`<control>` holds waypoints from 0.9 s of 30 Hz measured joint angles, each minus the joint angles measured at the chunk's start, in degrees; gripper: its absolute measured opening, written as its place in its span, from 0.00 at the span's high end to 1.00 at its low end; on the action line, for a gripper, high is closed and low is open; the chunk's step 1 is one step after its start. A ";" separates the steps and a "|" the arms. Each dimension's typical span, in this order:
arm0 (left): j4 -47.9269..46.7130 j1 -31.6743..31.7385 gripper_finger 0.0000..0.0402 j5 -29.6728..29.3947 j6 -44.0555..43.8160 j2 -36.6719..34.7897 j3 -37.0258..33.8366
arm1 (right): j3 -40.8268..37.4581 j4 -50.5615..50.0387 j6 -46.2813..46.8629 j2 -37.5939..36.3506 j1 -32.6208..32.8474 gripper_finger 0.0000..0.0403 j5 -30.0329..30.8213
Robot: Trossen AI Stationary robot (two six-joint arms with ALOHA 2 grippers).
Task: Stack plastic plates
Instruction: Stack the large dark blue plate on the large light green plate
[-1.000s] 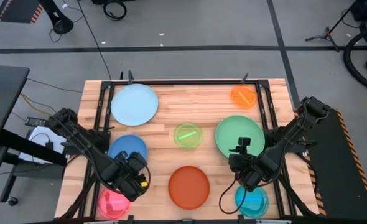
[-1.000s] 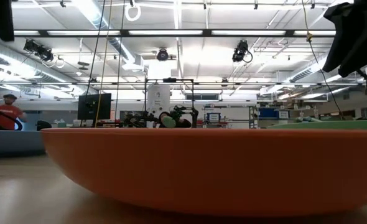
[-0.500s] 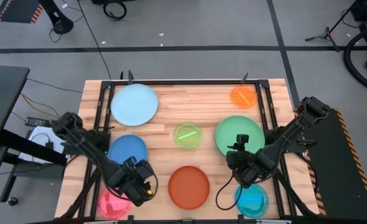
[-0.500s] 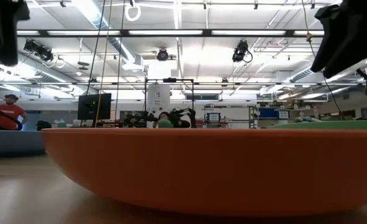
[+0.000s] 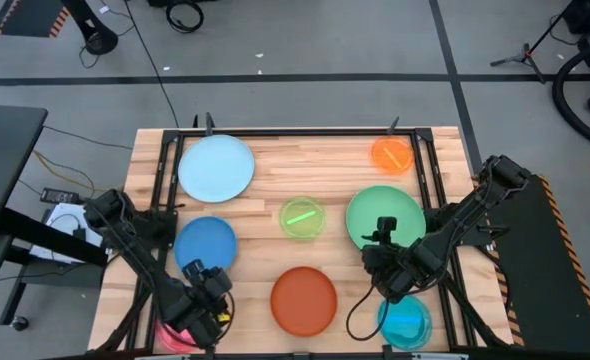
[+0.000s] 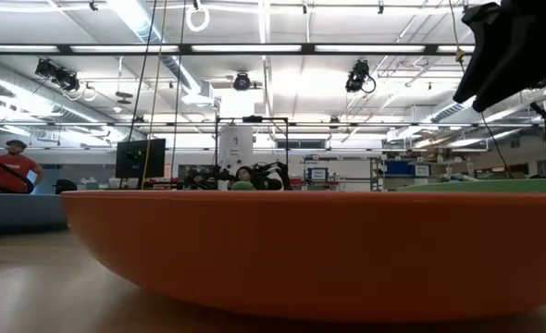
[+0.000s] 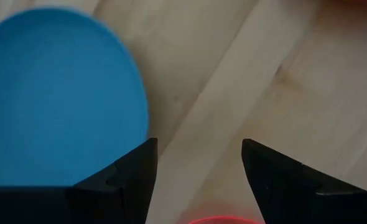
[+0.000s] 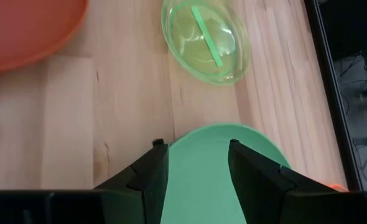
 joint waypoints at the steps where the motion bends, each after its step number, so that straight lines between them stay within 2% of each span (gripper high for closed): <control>1: 0.41 -0.60 0.41 -0.04 -0.16 0.00 -0.67 | 0.00 0.50 -0.09 0.00 0.02 0.57 0.22; 7: 5.34 -4.19 0.41 -3.15 -0.10 0.00 -4.65 | 0.00 1.31 0.53 0.00 0.50 0.57 0.40; 14: 5.35 -7.32 0.42 -7.09 -0.11 0.02 -6.49 | 0.00 2.45 1.40 0.00 0.48 0.57 0.40; 27: 9.48 -6.10 0.52 -7.13 -1.89 0.02 -15.81 | 0.00 7.64 -1.39 0.00 -1.81 0.57 0.33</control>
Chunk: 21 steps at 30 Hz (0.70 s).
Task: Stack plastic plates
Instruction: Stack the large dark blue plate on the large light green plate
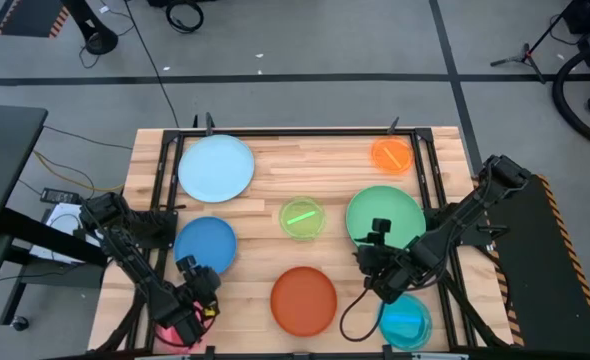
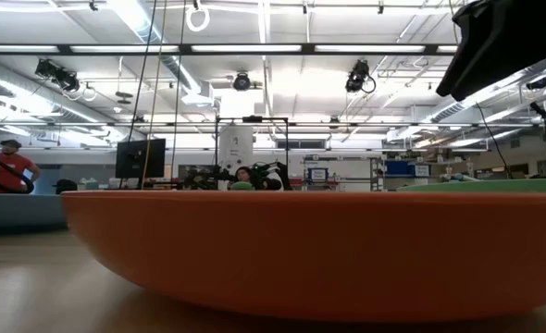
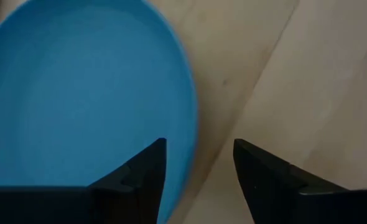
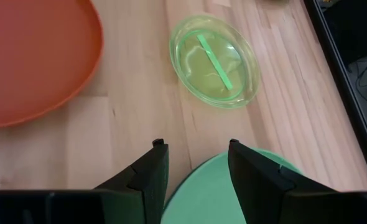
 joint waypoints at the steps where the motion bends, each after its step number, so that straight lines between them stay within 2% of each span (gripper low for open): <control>1: 0.71 0.00 0.53 -0.01 0.19 0.00 -0.56 | 0.00 0.06 -0.39 0.00 -0.20 0.57 -0.31; 8: 5.22 0.00 0.62 1.37 1.44 0.00 -4.73 | 0.00 0.97 -4.13 0.00 -1.98 0.57 -2.01; 12: 6.04 0.03 0.75 1.58 4.49 -0.04 -5.46 | 0.00 3.28 -9.23 0.00 -3.03 0.57 4.10; 16: 4.18 0.92 0.94 2.34 8.29 -0.05 -4.73 | 0.00 7.01 -19.86 0.00 -4.27 0.57 6.34; 21: -2.32 4.10 0.96 5.91 17.42 -0.02 1.38 | 0.00 17.38 -39.13 0.00 -5.85 0.57 2.40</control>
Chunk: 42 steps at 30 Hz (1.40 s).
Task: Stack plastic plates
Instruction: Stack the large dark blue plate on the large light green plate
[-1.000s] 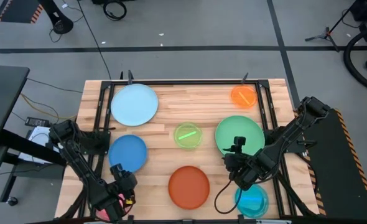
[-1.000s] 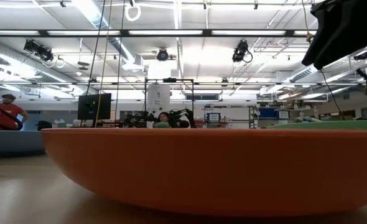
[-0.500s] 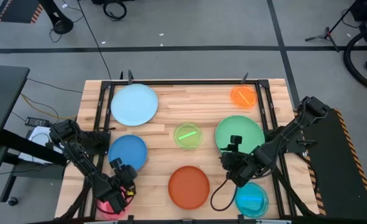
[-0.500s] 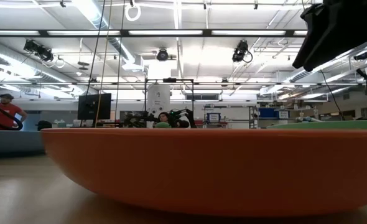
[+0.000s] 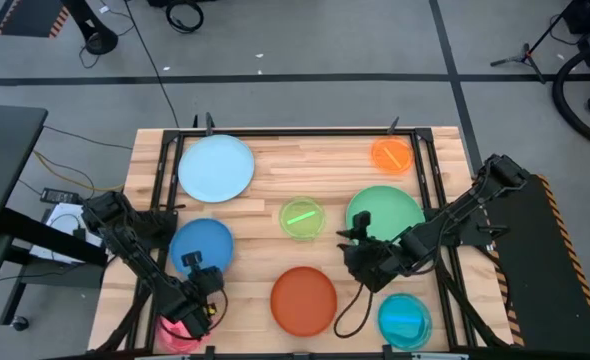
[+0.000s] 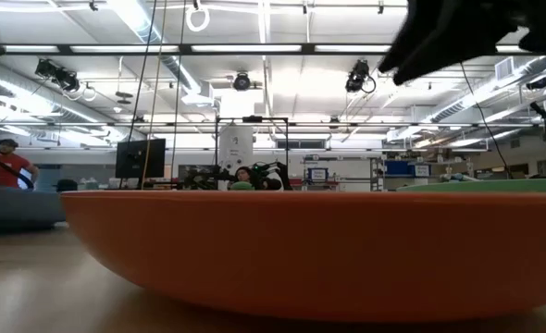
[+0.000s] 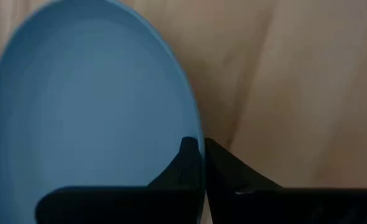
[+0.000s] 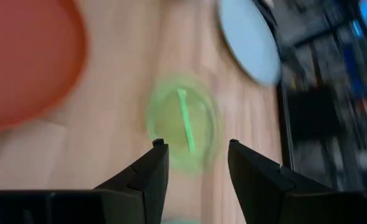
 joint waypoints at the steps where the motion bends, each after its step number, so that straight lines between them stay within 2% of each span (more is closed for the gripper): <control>1: -1.25 0.81 0.96 -0.13 2.47 -0.16 1.56 | 0.00 2.58 -4.34 0.00 -0.24 0.57 -1.97; 4: -1.76 3.90 0.97 -1.46 8.79 -1.76 5.19 | 0.00 10.68 -15.25 0.00 -0.92 0.57 -7.90; 7: 0.55 7.08 0.97 -3.24 15.64 -2.21 7.87 | 0.00 17.89 -22.07 0.00 -1.65 0.57 -13.88; 13: 15.54 14.19 0.97 -3.65 35.76 -2.25 9.05 | 0.00 23.68 -28.83 0.00 -3.59 0.57 -26.00; 18: 31.84 19.76 0.97 -3.63 53.44 -2.25 9.13 | 0.00 23.57 -29.37 0.00 -5.02 0.57 -28.65; 22: 41.35 22.68 0.97 0.10 63.11 -2.25 9.38 | 0.00 23.31 -29.65 0.00 -4.93 0.56 -28.77; 24: 40.07 23.55 0.97 1.16 64.76 -2.23 10.98 | 0.00 22.49 -30.73 0.00 -4.49 0.54 -28.52; 29: 33.46 24.29 0.97 1.21 64.78 -2.23 15.31 | 0.39 19.13 -31.55 0.00 -3.74 0.44 -23.14; 36: 32.64 23.76 0.97 1.27 62.13 -2.23 16.70 | 2.01 15.62 -30.37 0.00 -4.92 0.28 -27.13; 42: 33.36 22.60 0.97 1.19 59.32 -2.23 16.70 | 2.01 14.92 -31.48 0.00 -7.82 0.29 -27.82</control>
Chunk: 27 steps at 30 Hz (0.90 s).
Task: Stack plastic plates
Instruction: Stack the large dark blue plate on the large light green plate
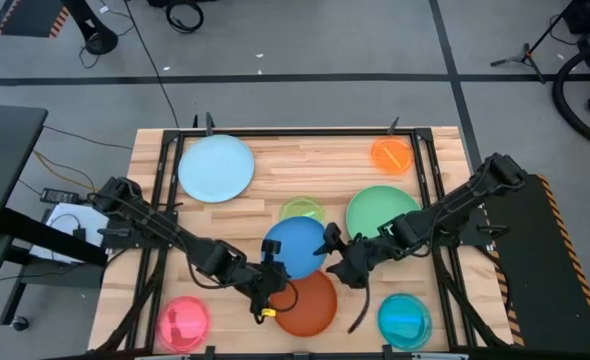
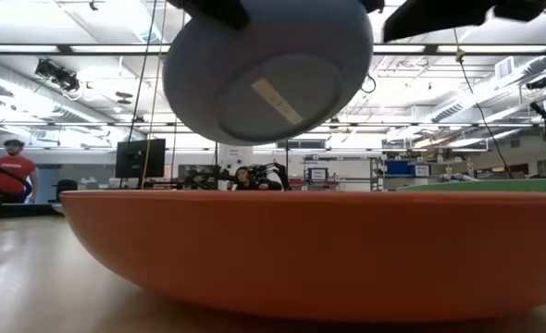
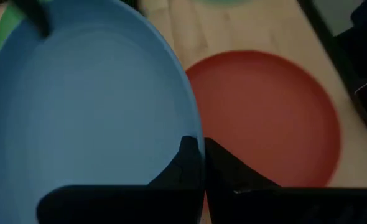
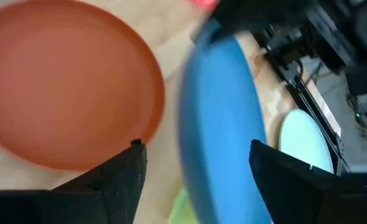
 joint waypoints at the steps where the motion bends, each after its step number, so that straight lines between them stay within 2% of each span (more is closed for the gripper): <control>1: 0.37 -0.37 0.97 0.01 0.00 0.00 0.00 | 0.00 -0.30 -0.02 0.00 -0.68 0.30 -0.23; 6: 2.11 -1.85 0.97 0.06 0.01 0.00 0.00 | -0.66 -0.72 -0.08 0.00 -3.61 0.39 -5.81; 9: 3.51 -2.07 0.97 0.03 0.04 0.00 0.00 | -1.24 -0.42 -0.57 0.00 -4.40 0.46 -7.09; 21: 5.57 -0.09 0.96 0.14 -1.81 -0.06 0.00 | -1.56 -1.78 -2.88 0.08 -3.10 0.82 -3.89; 24: 5.87 0.56 0.92 0.23 -5.94 -0.17 0.00 | -1.65 -3.10 -3.14 0.13 -2.27 0.91 -4.05; 27: 5.46 1.03 0.86 -0.43 -8.58 -0.50 0.00 | -1.64 -2.13 -1.99 0.15 -1.90 0.92 -3.31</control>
